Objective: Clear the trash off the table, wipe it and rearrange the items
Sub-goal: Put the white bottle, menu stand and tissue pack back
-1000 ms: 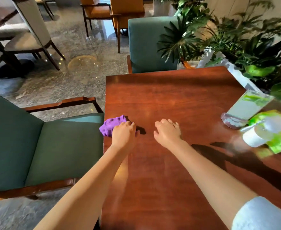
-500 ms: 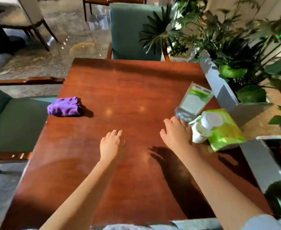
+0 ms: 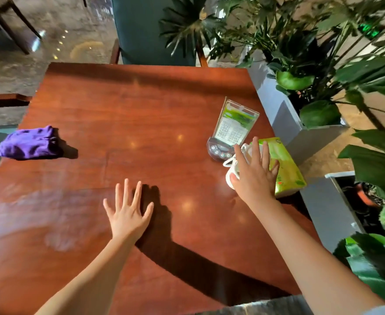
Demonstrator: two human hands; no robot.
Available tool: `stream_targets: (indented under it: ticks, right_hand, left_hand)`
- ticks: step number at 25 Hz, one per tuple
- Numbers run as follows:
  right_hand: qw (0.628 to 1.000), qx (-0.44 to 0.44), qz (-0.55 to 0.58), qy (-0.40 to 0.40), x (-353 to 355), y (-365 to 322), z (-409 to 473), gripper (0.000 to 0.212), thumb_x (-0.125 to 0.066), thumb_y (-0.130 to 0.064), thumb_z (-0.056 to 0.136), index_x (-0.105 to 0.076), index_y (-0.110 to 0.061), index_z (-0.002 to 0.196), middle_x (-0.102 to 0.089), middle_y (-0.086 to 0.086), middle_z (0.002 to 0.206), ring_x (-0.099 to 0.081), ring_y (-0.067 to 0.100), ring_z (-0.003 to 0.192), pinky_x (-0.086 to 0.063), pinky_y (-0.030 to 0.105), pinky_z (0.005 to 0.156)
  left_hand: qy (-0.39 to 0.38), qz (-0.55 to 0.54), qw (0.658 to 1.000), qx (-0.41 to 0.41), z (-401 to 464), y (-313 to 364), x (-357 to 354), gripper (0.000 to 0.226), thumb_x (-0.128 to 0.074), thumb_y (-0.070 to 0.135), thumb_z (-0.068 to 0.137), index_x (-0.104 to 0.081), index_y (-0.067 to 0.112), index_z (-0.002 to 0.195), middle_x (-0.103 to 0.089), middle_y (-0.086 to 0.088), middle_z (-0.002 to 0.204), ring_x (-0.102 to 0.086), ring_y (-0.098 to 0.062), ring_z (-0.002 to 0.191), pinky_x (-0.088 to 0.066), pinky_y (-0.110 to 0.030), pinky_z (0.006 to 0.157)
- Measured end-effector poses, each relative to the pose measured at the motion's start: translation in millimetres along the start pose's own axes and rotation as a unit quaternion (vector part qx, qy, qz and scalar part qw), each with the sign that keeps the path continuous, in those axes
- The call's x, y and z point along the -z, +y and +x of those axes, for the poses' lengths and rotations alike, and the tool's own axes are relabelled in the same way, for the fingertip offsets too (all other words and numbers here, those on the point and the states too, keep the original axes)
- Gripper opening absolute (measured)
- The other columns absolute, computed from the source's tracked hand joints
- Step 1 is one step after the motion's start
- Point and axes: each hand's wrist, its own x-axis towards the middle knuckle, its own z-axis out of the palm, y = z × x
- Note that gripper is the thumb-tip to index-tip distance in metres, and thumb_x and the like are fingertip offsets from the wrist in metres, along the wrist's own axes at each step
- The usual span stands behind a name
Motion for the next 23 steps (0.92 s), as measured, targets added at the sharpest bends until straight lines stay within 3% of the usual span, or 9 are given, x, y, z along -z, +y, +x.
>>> stream_targets:
  ticks: [2,6,11,15,17,23]
  right_hand:
    - [0.999,-0.016,-0.001,-0.036,-10,6,6,0.071,-0.061,-0.033,0.085,-0.022,-0.035,0.144,-0.003,0.009,0.158,0.004,0.035,0.143,-0.024,0.069,0.101]
    - [0.999,0.024,0.021,0.036,-17,11,14,0.070,-0.063,-0.018,0.084,-0.028,-0.032,0.144,-0.030,0.017,0.150,-0.022,0.046,0.136,-0.043,0.058,0.093]
    - [0.991,-0.002,0.131,-0.003,-9,30,25,0.067,-0.065,-0.016,0.080,-0.038,-0.031,0.139,-0.029,0.015,0.143,-0.032,0.037,0.128,-0.043,0.049,0.097]
    - [0.984,0.044,0.168,-0.043,2,27,30,0.063,-0.070,-0.009,0.075,-0.050,-0.030,0.131,-0.036,0.011,0.131,-0.041,0.032,0.117,-0.045,0.042,0.093]
    - [0.981,0.088,0.169,-0.028,5,14,27,0.062,-0.073,-0.007,0.071,-0.055,-0.029,0.126,-0.041,0.011,0.127,-0.043,0.034,0.115,-0.046,0.046,0.092]
    - [0.949,0.203,0.239,-0.003,9,-72,46,0.070,-0.080,-0.007,0.063,-0.057,-0.028,0.125,-0.051,0.013,0.119,-0.051,0.034,0.110,-0.046,0.042,0.094]
  left_hand:
    - [-0.002,0.015,1.000,0.008,0,-3,-11,0.077,-0.010,0.070,0.079,-0.004,0.037,0.148,0.004,0.000,0.160,0.007,-0.023,0.146,0.002,-0.061,0.110]
    - [0.000,0.022,1.000,0.018,3,-1,-12,0.077,-0.013,0.070,0.079,-0.008,0.037,0.148,-0.003,0.000,0.160,0.001,-0.023,0.146,0.000,-0.063,0.109]
    - [-0.005,0.026,0.999,0.021,3,0,-11,0.076,-0.010,0.070,0.079,-0.004,0.037,0.148,-0.001,0.001,0.160,0.004,-0.023,0.146,0.001,-0.062,0.109]
    - [-0.014,0.030,0.999,0.023,3,-1,-10,0.076,-0.008,0.070,0.079,0.000,0.038,0.148,0.002,0.001,0.160,0.005,-0.023,0.146,0.001,-0.062,0.110]
    - [-0.013,0.026,0.999,0.021,3,-1,-10,0.076,-0.010,0.070,0.080,0.000,0.038,0.148,0.002,0.001,0.160,0.005,-0.023,0.146,0.001,-0.063,0.109]
    - [-0.030,0.014,0.999,0.030,2,-1,-5,0.074,-0.021,0.068,0.085,0.003,0.039,0.148,0.008,0.004,0.159,0.013,-0.021,0.145,0.003,-0.062,0.111]
